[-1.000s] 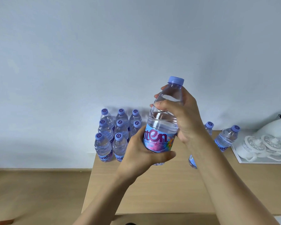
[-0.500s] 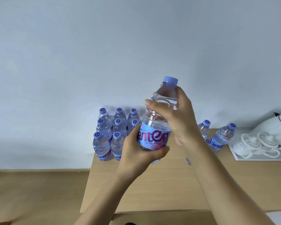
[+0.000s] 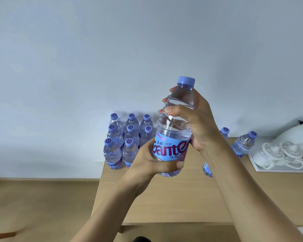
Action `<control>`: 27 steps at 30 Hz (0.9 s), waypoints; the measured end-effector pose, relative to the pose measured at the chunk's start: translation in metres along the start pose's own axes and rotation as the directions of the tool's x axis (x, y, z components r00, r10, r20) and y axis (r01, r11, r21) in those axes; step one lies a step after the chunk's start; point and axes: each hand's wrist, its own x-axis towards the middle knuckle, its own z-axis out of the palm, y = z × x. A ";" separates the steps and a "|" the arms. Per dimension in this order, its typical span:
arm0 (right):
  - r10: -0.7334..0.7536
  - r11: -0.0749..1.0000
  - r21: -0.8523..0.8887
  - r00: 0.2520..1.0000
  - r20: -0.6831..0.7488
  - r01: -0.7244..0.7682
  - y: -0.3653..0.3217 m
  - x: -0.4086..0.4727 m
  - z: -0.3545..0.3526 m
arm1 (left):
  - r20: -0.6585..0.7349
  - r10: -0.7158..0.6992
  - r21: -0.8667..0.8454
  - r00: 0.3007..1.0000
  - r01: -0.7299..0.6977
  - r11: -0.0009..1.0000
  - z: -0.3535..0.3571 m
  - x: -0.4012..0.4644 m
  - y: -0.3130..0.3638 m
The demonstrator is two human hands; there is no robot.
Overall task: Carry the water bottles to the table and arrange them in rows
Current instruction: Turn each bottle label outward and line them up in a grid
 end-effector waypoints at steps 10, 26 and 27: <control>0.024 0.997 -0.081 0.997 0.069 -0.018 0.008 0.008 0.002 | -0.111 0.032 0.036 0.993 -0.028 0.999 -0.006 0.004 -0.011; 0.365 0.899 -0.298 0.925 0.102 -0.322 0.088 -0.002 -0.028 | -0.274 -0.202 0.112 0.940 0.240 0.964 -0.025 0.003 -0.098; 0.386 0.887 -0.314 0.917 0.098 -0.339 0.094 -0.003 -0.030 | -0.262 -0.217 0.119 0.940 0.254 0.960 -0.027 0.001 -0.103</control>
